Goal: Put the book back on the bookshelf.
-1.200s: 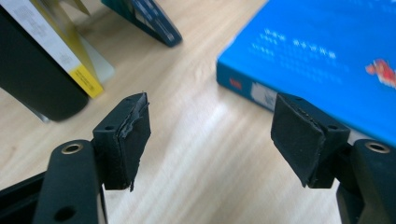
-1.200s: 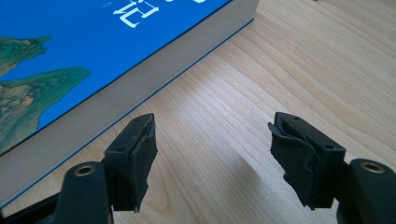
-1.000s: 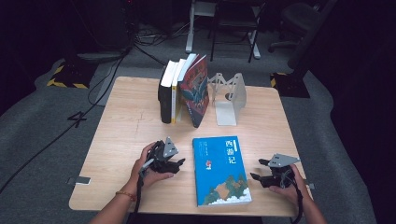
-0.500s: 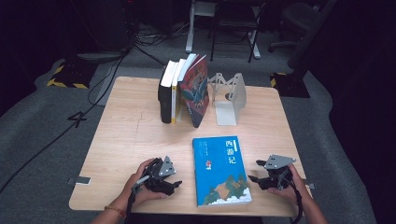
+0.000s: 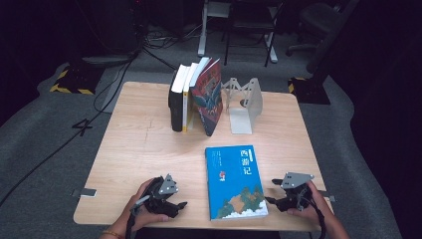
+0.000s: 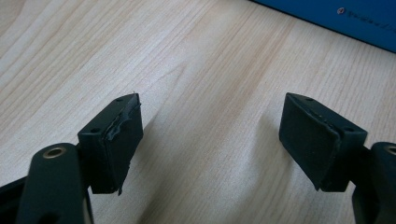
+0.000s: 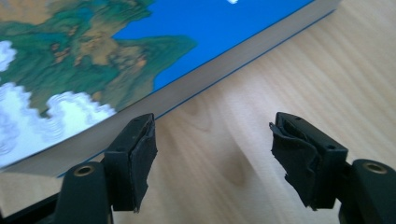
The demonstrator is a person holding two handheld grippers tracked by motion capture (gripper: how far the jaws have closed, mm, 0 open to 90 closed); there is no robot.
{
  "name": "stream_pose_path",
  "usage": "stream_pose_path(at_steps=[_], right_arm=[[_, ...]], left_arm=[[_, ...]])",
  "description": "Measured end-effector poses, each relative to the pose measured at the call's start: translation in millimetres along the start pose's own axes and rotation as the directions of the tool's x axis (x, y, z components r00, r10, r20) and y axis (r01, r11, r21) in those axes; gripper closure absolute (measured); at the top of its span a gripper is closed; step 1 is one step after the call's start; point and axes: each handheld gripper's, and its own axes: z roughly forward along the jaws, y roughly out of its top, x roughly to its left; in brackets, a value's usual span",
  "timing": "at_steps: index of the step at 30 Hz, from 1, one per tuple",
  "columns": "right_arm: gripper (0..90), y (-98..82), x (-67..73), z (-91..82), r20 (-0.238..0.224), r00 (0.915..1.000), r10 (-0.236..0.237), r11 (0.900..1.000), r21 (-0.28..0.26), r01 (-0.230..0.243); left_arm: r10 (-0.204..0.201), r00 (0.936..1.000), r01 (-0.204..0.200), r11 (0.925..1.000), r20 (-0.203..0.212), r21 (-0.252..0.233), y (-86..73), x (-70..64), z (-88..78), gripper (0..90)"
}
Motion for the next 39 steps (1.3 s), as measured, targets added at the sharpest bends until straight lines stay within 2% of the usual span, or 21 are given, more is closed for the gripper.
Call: stream_pose_path(at_steps=[3,5,7,15,20,26,30,31,32,33,34,35,36,37,39], right_arm=[[30.8,-4.9,7.6,1.3,-0.033,0.999,-0.031,0.999,0.009,0.032],[30.7,-5.9,8.9,1.8,-0.038,0.9985,-0.039,0.999,0.012,0.039],[31.3,-7.8,11.5,2.0,-0.063,0.9969,-0.047,0.999,-0.005,0.047],[31.6,-8.3,9.9,0.8,-0.075,0.9953,-0.06,0.998,-0.024,0.059],[32.0,-8.3,9.2,-3.7,-0.075,0.9962,-0.044,0.997,-0.064,0.039],[35.8,-6.2,11.8,-7.6,-0.066,0.9969,-0.042,0.996,-0.078,0.037],[37.7,-2.8,14.8,-7.9,-0.085,0.9955,-0.04,0.994,-0.107,0.031],[37.7,-2.8,14.8,-7.9,-0.085,0.9955,-0.04,0.994,-0.107,0.031],[35.9,1.3,19.3,-5.9,-0.118,0.9911,-0.063,0.993,-0.106,0.05],[35.4,3.3,22.1,-4.7,-0.119,0.9894,-0.083,0.993,-0.088,0.073],[35.3,6.0,26.5,-3.8,-0.104,0.988,-0.114,0.992,-0.062,0.108],[35.3,6.0,26.5,-3.8,-0.104,0.988,-0.114,0.992,-0.062,0.108],[34.8,8.1,28.9,-4.9,-0.09,0.9871,-0.132,0.99,-0.053,0.128],[32.4,7.9,27.8,-6.4,-0.08,0.9872,-0.138,0.99,-0.041,0.135],[32.3,3.7,23.8,-7.4,-0.089,0.9889,-0.119,0.992,-0.044,0.115]], left_arm=[[0.008,1.0,-0.008,0.9998,0.0,-0.018,-0.9,-2.7,3.2,15.2],[0.007,1.0,-0.007,0.9997,0.001,-0.024,-1.1,-3.4,3.9,14.8],[0.012,0.9999,-0.012,0.9995,0.006,-0.03,-0.9,-3.7,4.8,14.7],[0.042,0.9987,-0.041,0.9987,0.029,-0.03,4.6,3.4,9.5,14.5],[0.041,0.9987,-0.04,0.9987,0.03,-0.031,6.0,5.0,10.8,14.5],[0.04,0.9986,-0.039,0.9987,0.034,-0.032,6.2,5.3,11.1,14.5],[0.04,0.9986,-0.039,0.9987,0.034,-0.032,6.3,5.3,11.2,14.5],[0.04,0.9986,-0.039,0.9987,0.034,-0.032,6.3,5.3,11.3,14.5],[0.04,0.9986,-0.039,0.9987,0.034,-0.032,6.4,5.3,11.3,14.5],[0.04,0.9986,-0.039,0.9987,0.033,-0.032,6.4,5.3,11.3,14.5],[0.04,0.9987,-0.039,0.9987,0.033,-0.032,6.3,5.3,11.3,14.5],[0.04,0.9987,-0.039,0.9987,0.033,-0.032,6.3,5.3,11.3,14.5],[0.039,0.9987,-0.038,0.9988,0.032,-0.032,6.4,5.2,11.3,14.5],[0.04,0.9987,-0.039,0.9987,0.033,-0.032,6.3,5.2,11.3,14.5],[0.039,0.9987,-0.038,0.9988,0.033,-0.032,6.3,5.1,11.3,14.5]])
